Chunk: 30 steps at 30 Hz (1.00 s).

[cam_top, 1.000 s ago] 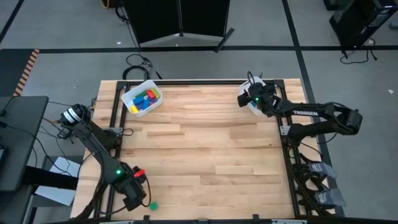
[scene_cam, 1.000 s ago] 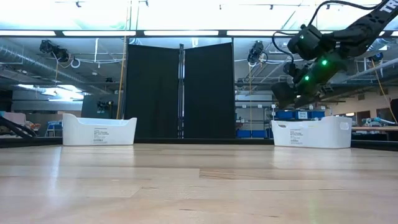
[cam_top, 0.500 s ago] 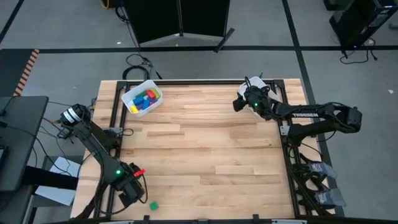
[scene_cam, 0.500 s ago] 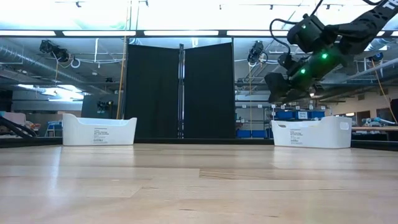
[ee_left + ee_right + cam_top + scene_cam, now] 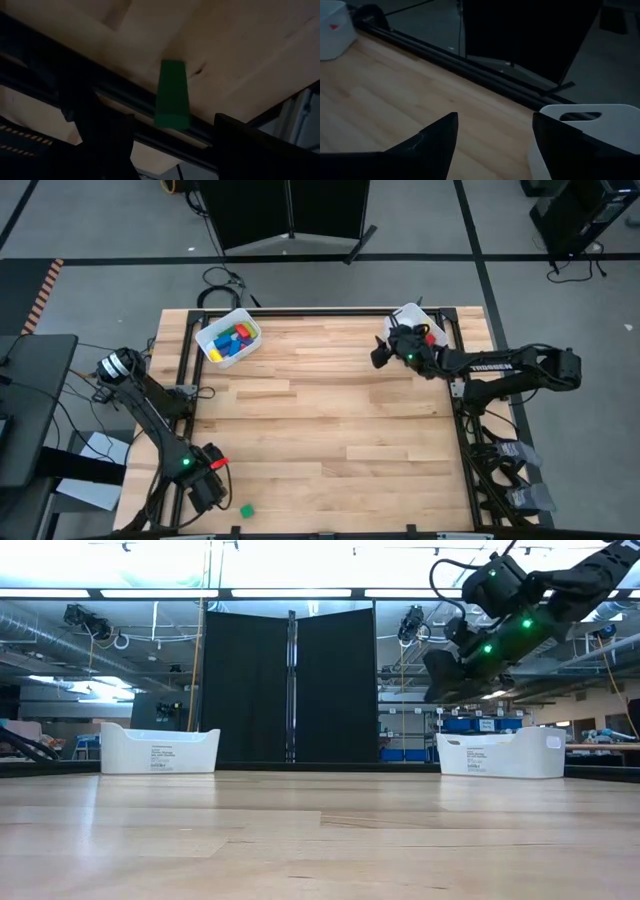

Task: Sort blocks by size
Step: Put the large green block into the left white bin

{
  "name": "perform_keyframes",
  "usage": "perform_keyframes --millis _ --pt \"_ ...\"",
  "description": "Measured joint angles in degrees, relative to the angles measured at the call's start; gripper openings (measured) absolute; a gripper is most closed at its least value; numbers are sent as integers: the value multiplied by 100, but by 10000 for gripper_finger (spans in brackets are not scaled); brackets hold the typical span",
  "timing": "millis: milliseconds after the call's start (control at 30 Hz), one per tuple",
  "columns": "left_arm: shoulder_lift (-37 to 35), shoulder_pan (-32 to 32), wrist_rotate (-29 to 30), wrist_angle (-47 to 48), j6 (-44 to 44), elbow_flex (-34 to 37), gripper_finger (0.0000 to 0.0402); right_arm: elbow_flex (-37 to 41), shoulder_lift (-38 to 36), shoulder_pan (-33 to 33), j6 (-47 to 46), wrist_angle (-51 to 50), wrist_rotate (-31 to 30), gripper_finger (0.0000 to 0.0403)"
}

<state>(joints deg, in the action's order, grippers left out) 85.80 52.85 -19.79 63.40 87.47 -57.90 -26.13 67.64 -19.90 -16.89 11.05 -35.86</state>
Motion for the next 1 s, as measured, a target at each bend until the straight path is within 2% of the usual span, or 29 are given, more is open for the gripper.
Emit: perform_keyframes --millis 433,1000 --pt "291 174 81 -196 10 12 281 0 2 541 -251 108 -8 266" --pt "503 294 212 -271 16 10 269 0 2 818 -295 133 -63 261"
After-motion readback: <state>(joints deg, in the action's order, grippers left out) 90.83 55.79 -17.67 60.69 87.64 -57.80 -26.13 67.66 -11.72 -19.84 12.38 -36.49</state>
